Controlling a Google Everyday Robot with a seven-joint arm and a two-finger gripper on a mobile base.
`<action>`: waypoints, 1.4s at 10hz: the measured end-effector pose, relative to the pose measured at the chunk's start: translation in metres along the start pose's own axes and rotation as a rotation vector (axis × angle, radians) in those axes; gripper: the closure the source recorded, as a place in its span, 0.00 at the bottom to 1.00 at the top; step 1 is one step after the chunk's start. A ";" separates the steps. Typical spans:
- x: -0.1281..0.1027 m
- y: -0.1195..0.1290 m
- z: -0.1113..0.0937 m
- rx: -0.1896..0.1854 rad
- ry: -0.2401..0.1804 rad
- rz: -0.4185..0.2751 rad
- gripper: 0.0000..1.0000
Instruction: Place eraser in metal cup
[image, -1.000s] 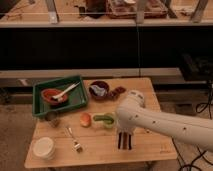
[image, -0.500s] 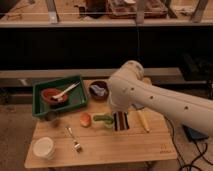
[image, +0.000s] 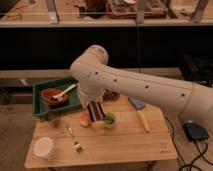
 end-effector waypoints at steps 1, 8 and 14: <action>0.007 -0.015 0.002 0.003 0.000 -0.023 1.00; 0.010 -0.024 0.006 -0.004 -0.008 -0.037 1.00; 0.103 -0.061 0.033 0.047 0.079 -0.193 1.00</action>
